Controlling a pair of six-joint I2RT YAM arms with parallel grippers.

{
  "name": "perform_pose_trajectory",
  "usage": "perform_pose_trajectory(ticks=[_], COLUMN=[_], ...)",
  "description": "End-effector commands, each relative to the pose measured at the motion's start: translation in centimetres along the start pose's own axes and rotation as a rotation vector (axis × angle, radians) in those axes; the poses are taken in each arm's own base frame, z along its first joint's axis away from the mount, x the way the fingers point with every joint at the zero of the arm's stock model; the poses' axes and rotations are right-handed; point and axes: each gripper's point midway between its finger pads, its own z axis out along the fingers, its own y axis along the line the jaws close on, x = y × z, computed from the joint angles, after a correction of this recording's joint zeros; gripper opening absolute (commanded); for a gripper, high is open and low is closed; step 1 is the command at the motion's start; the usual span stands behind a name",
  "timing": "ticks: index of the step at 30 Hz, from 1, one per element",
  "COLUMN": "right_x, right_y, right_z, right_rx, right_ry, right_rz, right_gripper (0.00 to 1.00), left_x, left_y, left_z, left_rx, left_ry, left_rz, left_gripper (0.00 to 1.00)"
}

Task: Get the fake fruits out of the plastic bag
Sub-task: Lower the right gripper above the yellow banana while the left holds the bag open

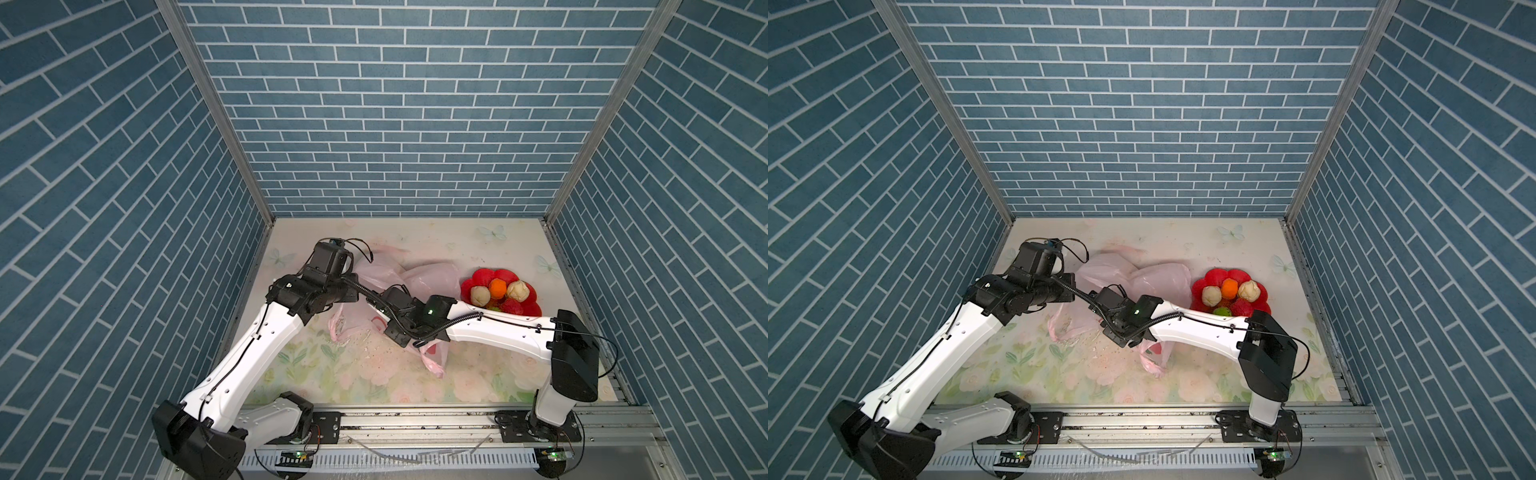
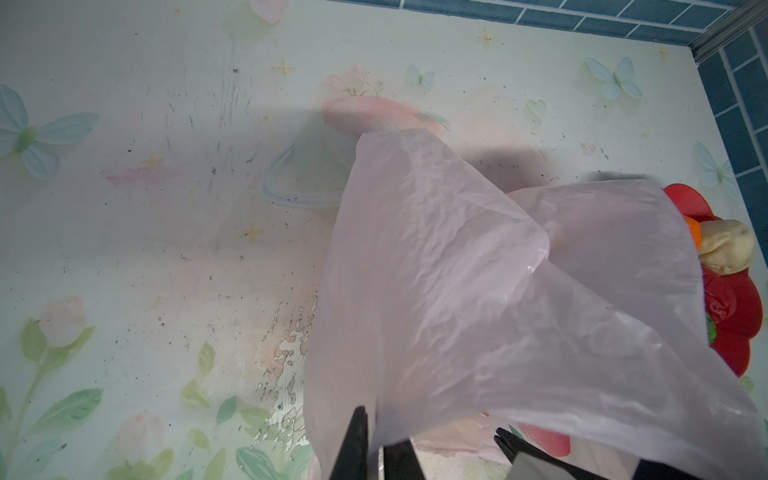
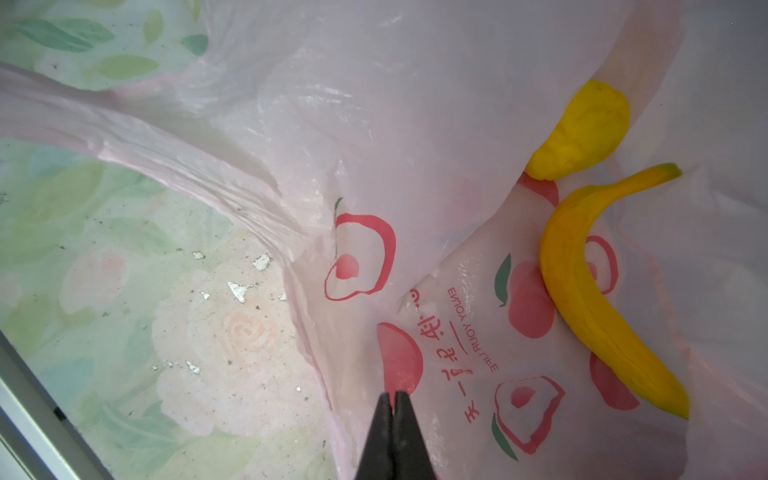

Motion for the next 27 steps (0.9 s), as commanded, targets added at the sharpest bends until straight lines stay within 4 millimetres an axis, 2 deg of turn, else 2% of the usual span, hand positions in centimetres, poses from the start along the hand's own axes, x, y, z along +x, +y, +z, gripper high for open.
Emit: perform_pose_trajectory(ticks=[1, 7, 12, 17, 22, 25, 27], right_x=[1.9, 1.6, 0.3, -1.5, -2.9, -3.7, -4.3], right_y=[-0.8, -3.1, -5.4, -7.7, -9.0, -9.6, -9.7], right_z=[2.1, 3.6, 4.2, 3.8, 3.7, 4.0, 4.0], right_rx=[-0.005, 0.056, 0.147, 0.216, 0.256, 0.262, 0.261], right_ry=[0.068, 0.093, 0.071, -0.01, -0.095, -0.122, -0.134], right_rz=[0.019, 0.074, 0.137, 0.257, 0.355, 0.387, 0.397], right_gripper=[0.0, 0.0, 0.0, 0.01, 0.03, 0.03, 0.02], left_x=[-1.7, -1.8, -1.4, 0.4, 1.9, 2.5, 2.8], left_y=[-1.4, -2.3, -3.5, -3.4, -2.8, -2.5, -1.9], left_z=[-1.2, -2.3, -2.6, -2.0, -1.5, -1.5, -1.6], left_rx=[0.069, 0.133, 0.211, 0.226, 0.218, 0.213, 0.188], left_ry=[-0.057, -0.086, -0.082, -0.034, -0.003, 0.002, -0.001], left_rz=[0.007, 0.011, 0.029, 0.049, 0.049, 0.041, 0.031], left_gripper=[0.12, 0.12, 0.12, 0.12, 0.12, 0.19, 0.31])
